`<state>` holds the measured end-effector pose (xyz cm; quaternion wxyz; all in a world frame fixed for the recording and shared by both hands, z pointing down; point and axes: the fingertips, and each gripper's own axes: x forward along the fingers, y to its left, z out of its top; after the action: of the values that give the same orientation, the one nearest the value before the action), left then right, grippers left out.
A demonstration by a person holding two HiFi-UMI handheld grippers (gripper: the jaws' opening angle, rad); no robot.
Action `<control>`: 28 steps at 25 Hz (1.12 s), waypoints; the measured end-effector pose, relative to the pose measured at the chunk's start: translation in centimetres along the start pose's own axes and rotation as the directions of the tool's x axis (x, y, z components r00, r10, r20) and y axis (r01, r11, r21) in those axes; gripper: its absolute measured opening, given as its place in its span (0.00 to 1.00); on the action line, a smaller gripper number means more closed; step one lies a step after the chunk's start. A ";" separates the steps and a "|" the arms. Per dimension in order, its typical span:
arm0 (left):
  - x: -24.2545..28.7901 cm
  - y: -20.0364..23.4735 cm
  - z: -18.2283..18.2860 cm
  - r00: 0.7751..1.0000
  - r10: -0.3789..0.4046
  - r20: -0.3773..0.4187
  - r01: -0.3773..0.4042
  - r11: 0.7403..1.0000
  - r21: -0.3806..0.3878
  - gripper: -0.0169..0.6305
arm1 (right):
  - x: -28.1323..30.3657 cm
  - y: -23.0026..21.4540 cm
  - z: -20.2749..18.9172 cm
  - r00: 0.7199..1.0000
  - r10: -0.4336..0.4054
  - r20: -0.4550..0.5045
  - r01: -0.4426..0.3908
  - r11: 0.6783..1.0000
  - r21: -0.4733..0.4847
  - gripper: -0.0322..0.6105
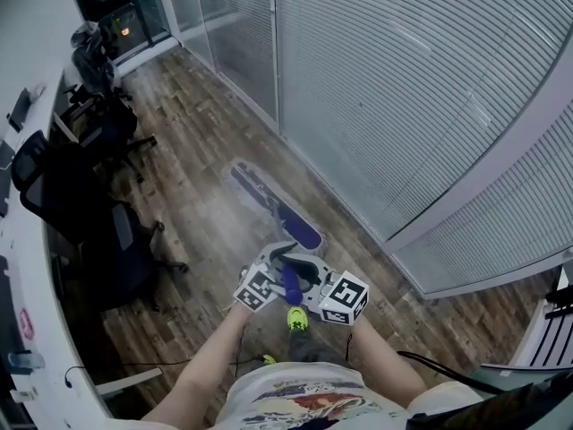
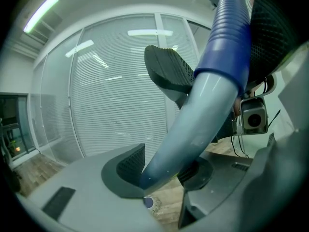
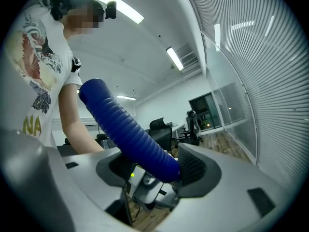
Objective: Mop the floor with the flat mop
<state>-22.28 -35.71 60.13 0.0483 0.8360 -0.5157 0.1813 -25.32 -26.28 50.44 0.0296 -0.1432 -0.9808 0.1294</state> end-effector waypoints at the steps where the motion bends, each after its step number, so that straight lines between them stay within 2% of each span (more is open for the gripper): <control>1: -1.2 -1.0 -0.2 1.000 0.003 0.003 -0.003 1.000 -0.004 0.25 | 0.1 1.5 -0.3 1.000 0.006 -0.005 -0.006 1.000 -0.001 0.42; 5: -6.9 -5.8 -1.1 0.999 0.029 0.029 -0.028 0.999 -0.035 0.25 | 0.7 9.1 -1.9 0.999 0.029 -0.030 -0.029 1.000 -0.007 0.42; 15: -22.0 -19.5 -5.2 0.998 0.035 0.053 -0.031 0.996 -0.080 0.25 | 2.0 29.2 -7.3 0.998 0.040 -0.053 -0.040 0.999 -0.001 0.44; 23: -28.7 -27.3 -6.2 0.994 0.096 0.057 -0.088 0.987 -0.133 0.25 | 0.7 39.5 -9.5 0.992 0.106 -0.070 -0.106 0.994 0.010 0.45; 28: -29.8 -32.0 -5.9 0.989 0.141 0.048 -0.131 0.978 -0.160 0.25 | -2.4 43.6 -10.4 0.986 0.148 -0.073 -0.147 0.989 0.020 0.45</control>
<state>-7.67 5.88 58.47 0.0858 0.7973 -0.5856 0.1183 -10.11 15.94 48.96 0.0573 -0.2198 -0.9647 0.1330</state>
